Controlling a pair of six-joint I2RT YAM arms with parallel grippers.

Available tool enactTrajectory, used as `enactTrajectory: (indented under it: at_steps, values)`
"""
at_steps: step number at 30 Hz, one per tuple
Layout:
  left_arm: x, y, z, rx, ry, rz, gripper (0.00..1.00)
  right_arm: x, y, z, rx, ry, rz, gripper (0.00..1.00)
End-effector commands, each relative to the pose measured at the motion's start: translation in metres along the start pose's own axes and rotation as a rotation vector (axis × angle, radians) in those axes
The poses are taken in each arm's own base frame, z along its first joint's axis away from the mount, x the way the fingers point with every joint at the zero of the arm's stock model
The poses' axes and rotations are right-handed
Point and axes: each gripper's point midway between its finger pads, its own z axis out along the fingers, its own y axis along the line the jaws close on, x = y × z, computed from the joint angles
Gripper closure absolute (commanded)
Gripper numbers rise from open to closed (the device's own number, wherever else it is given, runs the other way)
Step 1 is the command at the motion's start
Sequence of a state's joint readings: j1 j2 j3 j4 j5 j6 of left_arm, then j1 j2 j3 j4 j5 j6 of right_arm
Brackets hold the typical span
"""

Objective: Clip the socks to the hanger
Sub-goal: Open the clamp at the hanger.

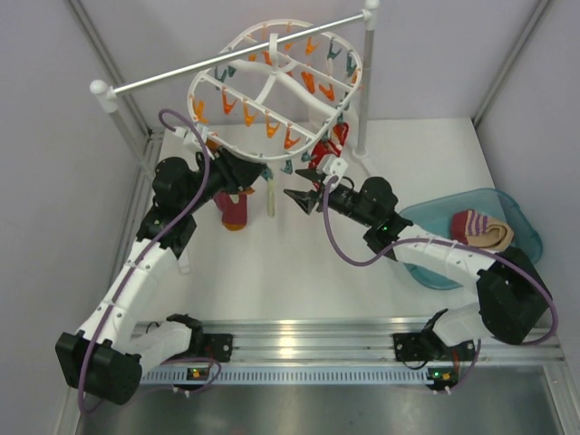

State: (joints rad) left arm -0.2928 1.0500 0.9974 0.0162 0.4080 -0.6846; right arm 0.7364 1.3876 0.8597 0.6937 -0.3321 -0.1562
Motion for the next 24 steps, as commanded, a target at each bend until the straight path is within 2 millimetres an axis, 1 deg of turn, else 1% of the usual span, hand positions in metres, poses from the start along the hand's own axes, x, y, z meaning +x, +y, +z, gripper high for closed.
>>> enactTrajectory:
  at_steps: [1,12,15,16,17,19,21,23,24]
  values:
    - [-0.006,-0.005,-0.001,0.026,-0.014,-0.001,0.57,-0.048,-0.016,0.013,0.025,-0.156,-0.092,0.46]
    - [-0.003,-0.002,-0.003,0.024,0.002,0.0,0.57,-0.052,-0.02,0.021,0.026,-0.169,-0.106,0.47]
    - [-0.003,-0.004,-0.004,0.031,0.004,0.004,0.57,-0.055,-0.02,0.022,0.021,-0.169,-0.114,0.54]
    - [-0.003,-0.006,-0.004,0.035,0.006,0.005,0.56,-0.055,-0.02,0.023,0.018,-0.168,-0.115,0.63]
    - [-0.003,-0.006,-0.005,0.035,0.006,0.004,0.56,-0.054,-0.019,0.022,0.015,-0.161,-0.112,0.68]
    - [-0.004,-0.007,-0.008,0.039,0.007,0.004,0.54,-0.057,-0.018,0.021,0.009,-0.156,-0.111,0.75]
    - [-0.005,-0.011,-0.012,0.054,0.01,0.018,0.52,-0.056,-0.016,0.017,0.005,-0.132,-0.102,0.79]
    - [-0.008,-0.017,-0.016,0.074,0.006,0.038,0.52,-0.054,-0.017,0.015,0.012,-0.11,-0.097,0.87]
    - [-0.008,-0.017,-0.021,0.066,0.011,0.049,0.5,-0.054,-0.018,0.013,0.018,-0.086,-0.092,0.9]
